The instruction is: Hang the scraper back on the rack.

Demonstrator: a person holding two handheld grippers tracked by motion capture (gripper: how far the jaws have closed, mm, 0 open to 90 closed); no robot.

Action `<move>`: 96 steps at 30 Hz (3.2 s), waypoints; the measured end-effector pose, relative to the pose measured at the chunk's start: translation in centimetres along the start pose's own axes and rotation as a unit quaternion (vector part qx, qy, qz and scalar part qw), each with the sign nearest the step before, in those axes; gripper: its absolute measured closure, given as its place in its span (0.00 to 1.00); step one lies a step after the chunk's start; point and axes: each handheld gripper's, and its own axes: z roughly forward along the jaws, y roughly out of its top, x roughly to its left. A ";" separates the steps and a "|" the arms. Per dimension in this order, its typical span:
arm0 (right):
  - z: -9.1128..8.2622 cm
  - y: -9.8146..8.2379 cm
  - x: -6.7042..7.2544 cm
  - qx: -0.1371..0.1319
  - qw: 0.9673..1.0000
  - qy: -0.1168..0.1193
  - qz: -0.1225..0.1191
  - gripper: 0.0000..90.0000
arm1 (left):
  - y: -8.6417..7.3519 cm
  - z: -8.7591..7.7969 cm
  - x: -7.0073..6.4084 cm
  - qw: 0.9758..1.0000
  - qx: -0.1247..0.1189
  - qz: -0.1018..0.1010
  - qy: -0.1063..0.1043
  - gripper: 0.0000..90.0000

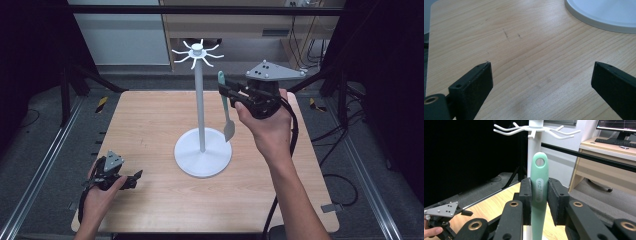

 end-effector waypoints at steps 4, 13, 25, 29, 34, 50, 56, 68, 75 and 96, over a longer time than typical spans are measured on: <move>0.0 0.2 0.1 -0.002 1.000 0.001 -0.003 0.83 | 0.0 0.0 0.0 1.000 0.000 0.000 0.000 0.04; -0.1 0.6 0.5 -0.004 1.000 0.002 -0.006 0.83 | 0.0 0.0 0.0 1.000 0.000 0.000 -0.001 0.04; -0.1 1.3 0.9 -0.010 1.000 0.003 -0.009 0.83 | 0.0 0.0 0.0 1.000 0.001 0.000 -0.001 0.04; 0.1 1.5 0.8 -0.008 1.000 0.002 -0.008 0.83 | 0.0 0.0 0.0 1.000 0.001 0.000 -0.001 0.04; 0.3 1.7 0.9 -0.007 1.000 0.003 -0.010 0.83 | 0.0 0.0 0.0 1.000 0.002 0.001 -0.002 0.04; 1.3 2.1 0.7 0.006 1.000 -0.001 -0.011 0.83 | 0.0 0.1 -0.1 1.000 0.003 0.002 -0.004 0.04; 2.0 2.1 0.4 0.010 1.000 -0.002 -0.006 0.83 | 0.0 0.1 -0.1 1.000 0.003 0.003 -0.004 0.04; 2.5 2.0 0.5 0.008 1.000 -0.002 -0.002 0.82 | 0.0 0.1 -0.1 1.000 0.003 0.002 -0.004 0.04; 2.4 1.9 0.5 0.006 1.000 -0.003 -0.001 0.82 | 0.0 0.1 -0.1 1.000 0.004 0.002 -0.005 0.04; -0.1 -0.9 -1.3 0.022 0.999 -0.047 0.006 0.67 | -0.1 0.1 0.1 1.000 0.006 0.001 -0.004 0.04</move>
